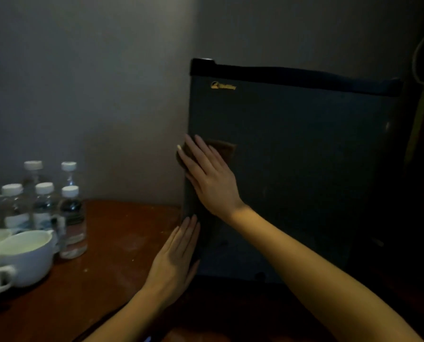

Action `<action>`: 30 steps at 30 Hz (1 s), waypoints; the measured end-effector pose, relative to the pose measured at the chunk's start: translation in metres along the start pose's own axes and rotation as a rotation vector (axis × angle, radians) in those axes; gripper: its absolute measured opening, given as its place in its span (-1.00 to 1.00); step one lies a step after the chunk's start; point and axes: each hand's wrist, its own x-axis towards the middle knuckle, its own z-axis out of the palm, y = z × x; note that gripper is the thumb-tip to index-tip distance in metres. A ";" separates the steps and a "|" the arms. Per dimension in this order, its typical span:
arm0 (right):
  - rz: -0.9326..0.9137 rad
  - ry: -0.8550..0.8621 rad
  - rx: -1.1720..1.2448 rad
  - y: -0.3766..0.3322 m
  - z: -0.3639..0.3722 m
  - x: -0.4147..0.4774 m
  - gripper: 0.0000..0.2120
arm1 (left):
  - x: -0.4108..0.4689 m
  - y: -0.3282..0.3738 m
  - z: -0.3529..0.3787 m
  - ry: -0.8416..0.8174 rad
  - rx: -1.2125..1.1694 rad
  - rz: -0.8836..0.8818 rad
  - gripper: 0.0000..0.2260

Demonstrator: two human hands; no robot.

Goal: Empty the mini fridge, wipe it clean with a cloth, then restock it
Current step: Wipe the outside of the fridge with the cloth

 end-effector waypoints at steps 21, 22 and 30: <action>-0.282 -0.270 -0.034 -0.024 0.026 -0.098 -0.47 | -0.053 0.005 -0.001 -0.164 -0.263 -0.223 -0.37; -0.343 -0.341 -0.040 -0.024 0.027 -0.119 -0.43 | -0.056 0.003 -0.004 -0.170 -0.243 -0.227 -0.39; -0.129 -0.272 -0.130 0.023 -0.020 -0.107 -0.55 | -0.052 0.024 -0.035 -0.180 -0.253 -0.218 -0.30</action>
